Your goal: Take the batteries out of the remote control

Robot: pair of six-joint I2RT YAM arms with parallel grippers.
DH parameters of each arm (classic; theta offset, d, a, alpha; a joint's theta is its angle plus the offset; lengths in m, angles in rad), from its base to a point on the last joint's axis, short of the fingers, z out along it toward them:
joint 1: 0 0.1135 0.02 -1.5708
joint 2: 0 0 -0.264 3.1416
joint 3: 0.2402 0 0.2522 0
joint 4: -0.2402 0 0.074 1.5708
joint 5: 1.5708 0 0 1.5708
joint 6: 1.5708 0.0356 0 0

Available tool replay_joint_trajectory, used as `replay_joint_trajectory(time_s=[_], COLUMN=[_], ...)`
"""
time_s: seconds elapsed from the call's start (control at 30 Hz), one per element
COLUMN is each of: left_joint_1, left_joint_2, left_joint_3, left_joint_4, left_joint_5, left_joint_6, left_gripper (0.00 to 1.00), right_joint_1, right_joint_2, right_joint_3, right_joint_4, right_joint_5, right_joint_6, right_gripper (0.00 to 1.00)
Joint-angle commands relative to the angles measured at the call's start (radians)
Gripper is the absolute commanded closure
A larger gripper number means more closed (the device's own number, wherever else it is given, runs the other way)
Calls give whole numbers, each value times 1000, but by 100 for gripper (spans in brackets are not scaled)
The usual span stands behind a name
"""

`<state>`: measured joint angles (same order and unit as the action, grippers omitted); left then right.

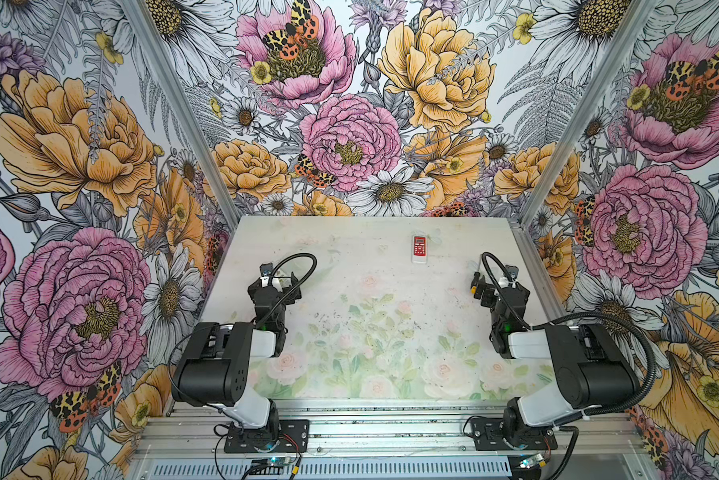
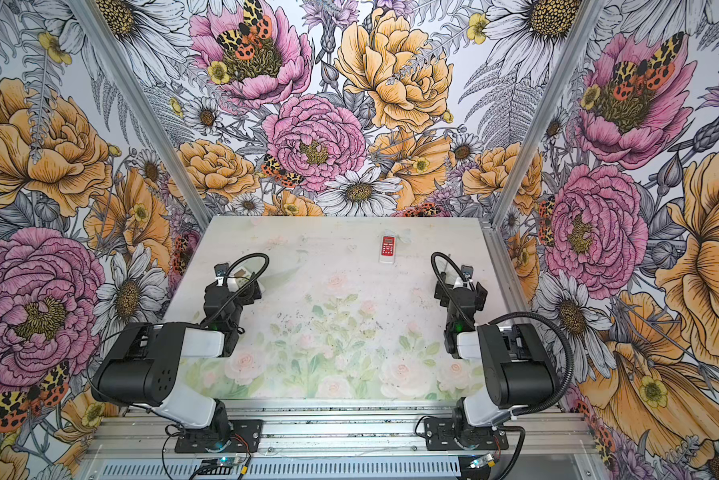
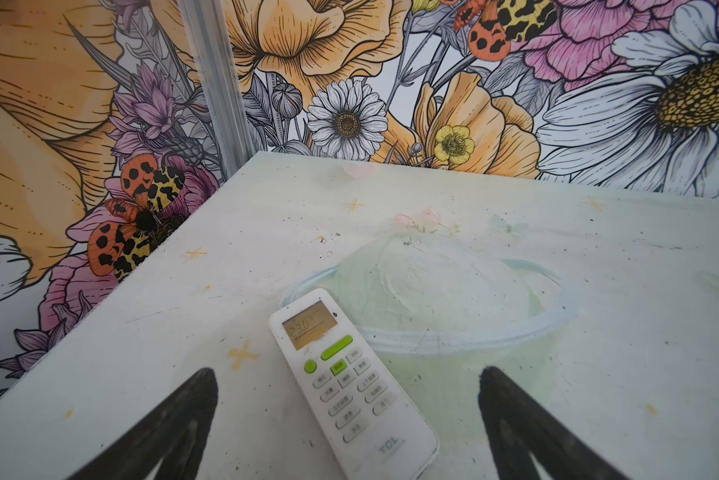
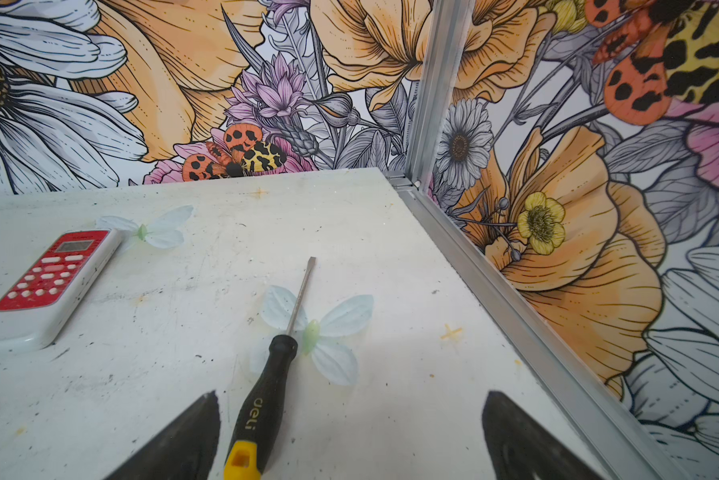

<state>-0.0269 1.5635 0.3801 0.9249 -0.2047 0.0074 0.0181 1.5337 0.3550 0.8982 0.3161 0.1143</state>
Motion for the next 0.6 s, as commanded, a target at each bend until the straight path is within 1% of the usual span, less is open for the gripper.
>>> replay_joint_trajectory(time_s=[0.0, 0.1, 0.17, 0.33, 0.43, 0.5, 0.57], left_joint_1=[2, 12, 26, 33, 32, 27, 3], left_joint_2=[-13, -13, -14, -14, -15, -26, -45], left_joint_3=[-7, -3, 2, 1, -1, -2, 7], left_joint_4=[23, 14, 4, 5, 6, 3, -33], left_joint_5=[40, 57, 90, 102, 101, 119, 103], left_joint_6=[14, 10, 4, -1, -2, 11, 38], left_gripper=[1, 1, 1, 1, 1, 1, 1], right_joint_1=[-7, -7, -7, -9, -9, -9, -9], right_joint_2=[3, 2, 3, 1, 2, 2, 2], right_joint_3=[15, 15, 15, 14, 13, 13, 13], right_joint_4=[14, 12, 13, 13, 10, 14, 15], right_joint_5=[-14, -14, -14, -16, -17, -17, -17], right_joint_6=[6, 7, 7, 6, 7, 7, 7], right_gripper=[0, 0, 0, 0, 0, 0, 0])
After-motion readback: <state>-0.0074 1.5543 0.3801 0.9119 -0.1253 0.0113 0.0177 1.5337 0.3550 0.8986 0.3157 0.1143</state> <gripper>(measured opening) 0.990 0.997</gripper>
